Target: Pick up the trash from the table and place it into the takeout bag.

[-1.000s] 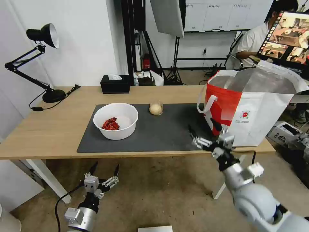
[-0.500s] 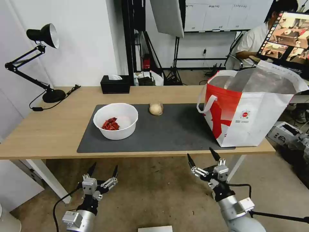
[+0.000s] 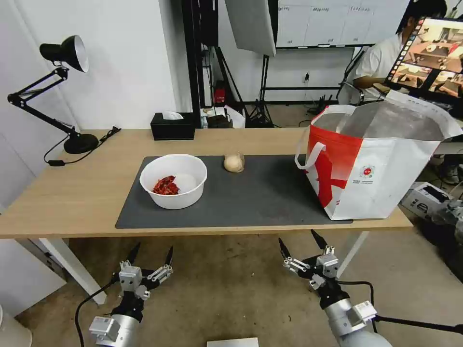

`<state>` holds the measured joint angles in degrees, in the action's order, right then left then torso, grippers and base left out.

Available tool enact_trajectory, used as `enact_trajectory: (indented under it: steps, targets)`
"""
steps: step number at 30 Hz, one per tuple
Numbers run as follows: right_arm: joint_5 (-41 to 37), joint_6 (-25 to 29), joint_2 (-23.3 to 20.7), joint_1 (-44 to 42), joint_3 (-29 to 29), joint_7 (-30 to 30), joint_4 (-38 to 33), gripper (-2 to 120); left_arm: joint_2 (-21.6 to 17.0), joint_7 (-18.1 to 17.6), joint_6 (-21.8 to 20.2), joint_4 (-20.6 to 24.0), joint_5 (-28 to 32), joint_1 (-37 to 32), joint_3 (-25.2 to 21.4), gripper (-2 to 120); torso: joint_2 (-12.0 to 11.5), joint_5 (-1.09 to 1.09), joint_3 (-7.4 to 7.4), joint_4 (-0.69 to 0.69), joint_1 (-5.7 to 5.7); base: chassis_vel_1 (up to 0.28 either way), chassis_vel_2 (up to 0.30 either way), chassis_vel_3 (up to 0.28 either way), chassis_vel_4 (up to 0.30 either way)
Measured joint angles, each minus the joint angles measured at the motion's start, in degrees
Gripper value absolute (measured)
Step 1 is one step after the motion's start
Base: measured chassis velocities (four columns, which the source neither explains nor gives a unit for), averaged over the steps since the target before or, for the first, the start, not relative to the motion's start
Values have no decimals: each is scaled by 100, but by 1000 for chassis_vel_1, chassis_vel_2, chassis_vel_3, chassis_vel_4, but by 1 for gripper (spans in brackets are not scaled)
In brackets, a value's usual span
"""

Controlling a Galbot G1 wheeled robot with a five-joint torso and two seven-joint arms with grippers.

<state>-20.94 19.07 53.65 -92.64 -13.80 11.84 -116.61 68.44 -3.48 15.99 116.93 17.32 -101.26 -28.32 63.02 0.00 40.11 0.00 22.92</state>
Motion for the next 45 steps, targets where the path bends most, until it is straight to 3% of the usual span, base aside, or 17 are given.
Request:
enact_trajectory:
  steps: [20, 28, 35, 40, 45]
  targets:
    - [116, -47, 145, -149, -20, 10, -40, 100, -13, 3, 45, 24, -2, -16, 4, 100, 0, 0, 0, -1, 0, 0, 0, 0, 0]
    - [-32, -159, -75, 399, 87, -116, -175, 100, -67, 87, 77, 14, 12, 19, 20, 100, 0, 1, 0, -1, 0, 0, 0, 0, 0]
    - [-679, -789, -725, 1717, 487, -155, -393, 100, -40, 136, 105, 44, -61, 22, 53, 100, 0, -1, 0, -1, 1, 0, 0, 0, 0]
    - [-1084, -1025, -952, 2444, 849, -91, -224, 100, -39, 138, 139, 100, -168, -7, 19, 100, 0, 2, 1, -1, 1, 0, 0, 0, 0]
    - [-1743, -1292, -962, 4120, 1882, 170, 473, 100, -23, 137, 144, 66, -171, 4, -16, 100, 0, 0, 1, 0, 1, 0, 0, 0, 0]
